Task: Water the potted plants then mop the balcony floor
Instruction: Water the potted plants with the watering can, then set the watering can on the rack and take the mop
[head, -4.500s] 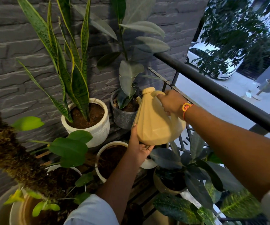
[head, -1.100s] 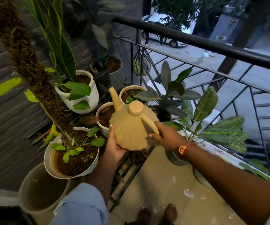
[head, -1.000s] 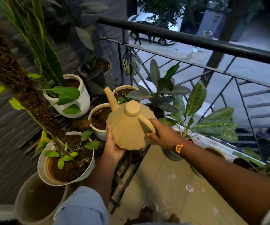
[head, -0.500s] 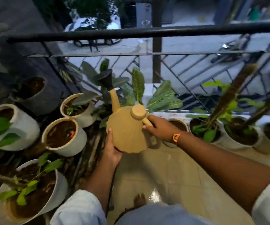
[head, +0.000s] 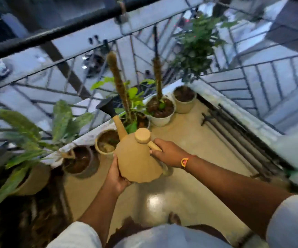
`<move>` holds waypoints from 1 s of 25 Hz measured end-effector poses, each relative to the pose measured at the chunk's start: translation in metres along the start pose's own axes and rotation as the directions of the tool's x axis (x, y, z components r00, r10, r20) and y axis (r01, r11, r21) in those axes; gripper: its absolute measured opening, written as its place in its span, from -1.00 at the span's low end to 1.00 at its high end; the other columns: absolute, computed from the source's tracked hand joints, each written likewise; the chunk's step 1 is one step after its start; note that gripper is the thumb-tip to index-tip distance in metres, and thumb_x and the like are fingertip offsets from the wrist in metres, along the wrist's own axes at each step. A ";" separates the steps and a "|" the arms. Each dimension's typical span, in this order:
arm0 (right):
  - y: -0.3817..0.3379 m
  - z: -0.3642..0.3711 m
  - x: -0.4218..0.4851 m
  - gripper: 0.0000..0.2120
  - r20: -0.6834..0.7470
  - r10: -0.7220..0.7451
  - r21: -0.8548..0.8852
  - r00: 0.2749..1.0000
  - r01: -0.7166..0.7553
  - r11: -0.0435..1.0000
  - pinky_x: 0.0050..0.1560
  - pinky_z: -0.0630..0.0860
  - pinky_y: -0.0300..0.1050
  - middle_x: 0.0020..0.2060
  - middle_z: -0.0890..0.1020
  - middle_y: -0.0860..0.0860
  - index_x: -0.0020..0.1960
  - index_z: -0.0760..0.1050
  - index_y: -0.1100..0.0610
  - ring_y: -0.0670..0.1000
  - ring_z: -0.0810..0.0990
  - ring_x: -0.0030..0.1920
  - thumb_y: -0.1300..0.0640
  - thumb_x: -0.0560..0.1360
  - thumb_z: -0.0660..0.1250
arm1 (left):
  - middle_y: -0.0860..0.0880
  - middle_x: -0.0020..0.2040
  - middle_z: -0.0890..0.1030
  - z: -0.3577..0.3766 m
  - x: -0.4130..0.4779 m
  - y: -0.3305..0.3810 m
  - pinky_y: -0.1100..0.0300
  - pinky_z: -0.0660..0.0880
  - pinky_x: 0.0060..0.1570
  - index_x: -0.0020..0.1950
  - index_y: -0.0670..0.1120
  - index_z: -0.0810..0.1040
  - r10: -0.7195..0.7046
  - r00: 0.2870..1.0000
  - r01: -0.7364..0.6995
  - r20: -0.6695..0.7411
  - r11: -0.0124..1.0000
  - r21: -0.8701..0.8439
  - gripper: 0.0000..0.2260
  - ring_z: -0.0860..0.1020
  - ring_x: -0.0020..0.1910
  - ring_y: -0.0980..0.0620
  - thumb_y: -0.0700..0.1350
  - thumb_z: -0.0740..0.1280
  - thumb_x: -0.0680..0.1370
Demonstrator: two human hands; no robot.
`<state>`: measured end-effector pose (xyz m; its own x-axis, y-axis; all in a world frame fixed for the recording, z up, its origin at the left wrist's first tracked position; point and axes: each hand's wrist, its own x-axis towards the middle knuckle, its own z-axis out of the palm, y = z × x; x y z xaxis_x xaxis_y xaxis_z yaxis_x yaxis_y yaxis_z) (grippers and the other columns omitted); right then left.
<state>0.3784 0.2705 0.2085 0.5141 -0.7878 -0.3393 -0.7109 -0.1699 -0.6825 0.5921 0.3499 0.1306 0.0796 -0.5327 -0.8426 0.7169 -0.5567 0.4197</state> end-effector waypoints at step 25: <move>0.382 -0.239 0.062 -0.69 -0.257 0.720 0.487 0.644 -0.558 0.672 -0.06 0.35 -0.09 0.12 0.61 0.16 0.28 0.47 0.17 0.16 0.57 0.10 -0.01 0.66 0.22 | -0.10 0.20 0.58 0.487 0.283 -0.086 -0.04 0.50 0.22 0.48 -0.15 0.44 -0.276 0.959 0.108 0.062 0.561 0.820 -0.44 0.58 0.13 -0.11 0.25 0.06 0.72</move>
<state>0.0242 0.0153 0.0812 -0.3041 -0.7819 -0.5443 -0.5309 0.6134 -0.5846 0.2153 -0.0635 0.0200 -0.1639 -0.3970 -0.9031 -0.1572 -0.8932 0.4212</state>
